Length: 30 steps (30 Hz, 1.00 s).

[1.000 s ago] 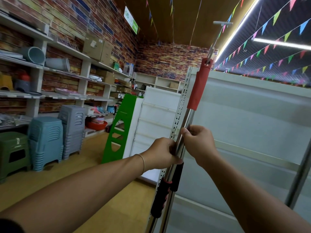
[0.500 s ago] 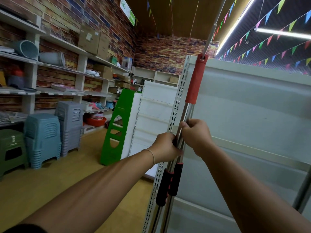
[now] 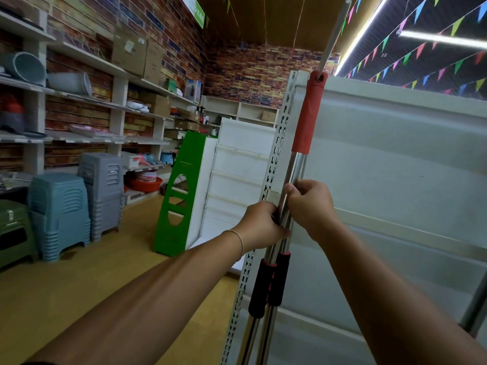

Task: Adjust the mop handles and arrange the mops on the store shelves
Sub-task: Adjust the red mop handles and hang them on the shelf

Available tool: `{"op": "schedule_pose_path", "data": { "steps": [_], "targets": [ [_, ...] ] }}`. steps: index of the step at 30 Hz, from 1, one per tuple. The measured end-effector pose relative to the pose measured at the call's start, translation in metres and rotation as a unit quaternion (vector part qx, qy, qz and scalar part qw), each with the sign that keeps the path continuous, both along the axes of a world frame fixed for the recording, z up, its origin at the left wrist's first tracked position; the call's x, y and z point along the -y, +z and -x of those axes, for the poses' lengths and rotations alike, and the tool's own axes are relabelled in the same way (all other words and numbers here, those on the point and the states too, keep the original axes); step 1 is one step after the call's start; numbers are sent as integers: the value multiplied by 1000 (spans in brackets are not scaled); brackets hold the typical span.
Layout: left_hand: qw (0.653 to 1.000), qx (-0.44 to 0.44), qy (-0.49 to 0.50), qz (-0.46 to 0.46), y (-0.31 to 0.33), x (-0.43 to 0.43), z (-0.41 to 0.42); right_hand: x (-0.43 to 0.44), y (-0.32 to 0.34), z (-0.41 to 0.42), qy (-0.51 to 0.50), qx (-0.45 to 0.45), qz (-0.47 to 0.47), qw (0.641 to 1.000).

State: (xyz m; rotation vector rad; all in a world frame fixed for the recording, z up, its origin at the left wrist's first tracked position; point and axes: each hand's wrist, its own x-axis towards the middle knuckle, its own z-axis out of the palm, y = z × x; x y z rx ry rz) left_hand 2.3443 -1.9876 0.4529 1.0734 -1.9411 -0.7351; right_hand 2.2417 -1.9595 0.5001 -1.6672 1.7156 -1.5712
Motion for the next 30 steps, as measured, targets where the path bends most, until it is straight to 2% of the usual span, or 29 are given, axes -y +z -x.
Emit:
{"op": "schedule_pose_path", "data": {
  "steps": [15, 24, 30],
  "targets": [
    [1000, -7, -11, 15, -7, 6, -10, 5, -10, -16, -74, -22, 19, 997],
    [998, -43, -48, -22, -11, 11, -22, 8, -14, -28, -109, -10, 10, 994],
    [998, -40, -27, -28, -12, 6, -24, 4, -17, -35, -124, -17, -11, 992]
  ]
}}
